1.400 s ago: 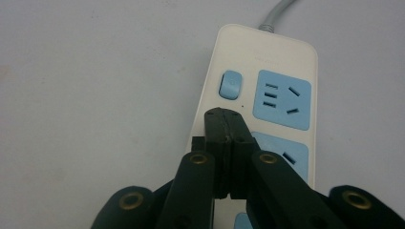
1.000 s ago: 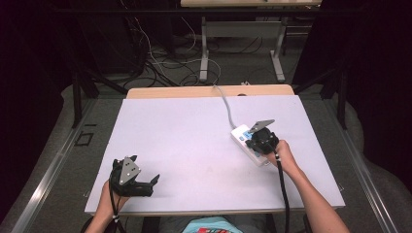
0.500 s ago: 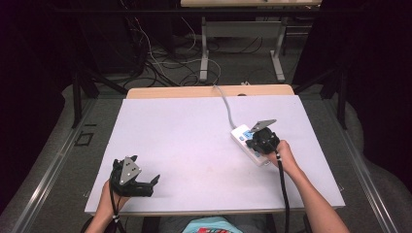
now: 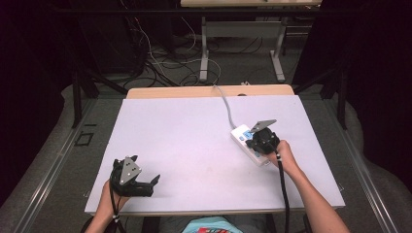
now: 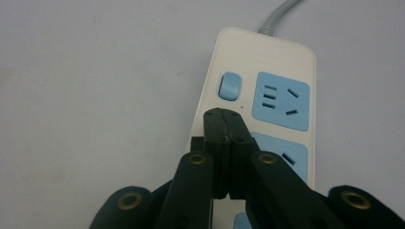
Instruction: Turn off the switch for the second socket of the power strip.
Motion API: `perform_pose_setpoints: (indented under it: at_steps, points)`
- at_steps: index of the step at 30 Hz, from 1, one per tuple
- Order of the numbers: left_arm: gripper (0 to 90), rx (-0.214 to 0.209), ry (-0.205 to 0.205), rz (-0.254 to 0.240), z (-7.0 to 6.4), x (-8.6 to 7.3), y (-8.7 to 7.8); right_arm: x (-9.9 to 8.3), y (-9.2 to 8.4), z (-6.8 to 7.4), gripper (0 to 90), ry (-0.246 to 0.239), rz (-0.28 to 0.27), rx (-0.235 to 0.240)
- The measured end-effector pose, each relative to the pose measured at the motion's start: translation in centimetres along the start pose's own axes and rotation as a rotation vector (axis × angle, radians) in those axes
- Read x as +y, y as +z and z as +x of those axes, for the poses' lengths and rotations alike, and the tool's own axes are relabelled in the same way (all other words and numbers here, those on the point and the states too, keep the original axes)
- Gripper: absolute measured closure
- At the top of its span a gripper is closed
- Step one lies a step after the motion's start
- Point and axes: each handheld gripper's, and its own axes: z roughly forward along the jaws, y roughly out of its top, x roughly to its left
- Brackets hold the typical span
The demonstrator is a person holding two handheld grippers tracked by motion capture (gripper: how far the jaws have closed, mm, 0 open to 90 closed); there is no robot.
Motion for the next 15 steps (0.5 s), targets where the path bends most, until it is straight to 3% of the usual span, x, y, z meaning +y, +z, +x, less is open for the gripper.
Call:
perform_pose_setpoints:
  at_steps: [3, 4, 15]
  points:
    - [0.1, 0.003, 0.002, 0.001, 0.01, 0.01, -0.01, -0.01, -0.25, -0.2, 90.0, 0.017, -0.023, 0.016]
    - [0.1, 0.002, 0.002, 0.001, 0.0, 0.01, -0.01, 0.06, -0.32, -0.18, 90.0, 0.021, -0.002, 0.021]
    - [0.1, 0.004, 0.001, 0.0, 0.0, -0.02, -0.05, 0.07, -0.12, -0.09, 90.0, 0.011, -0.026, 0.017]
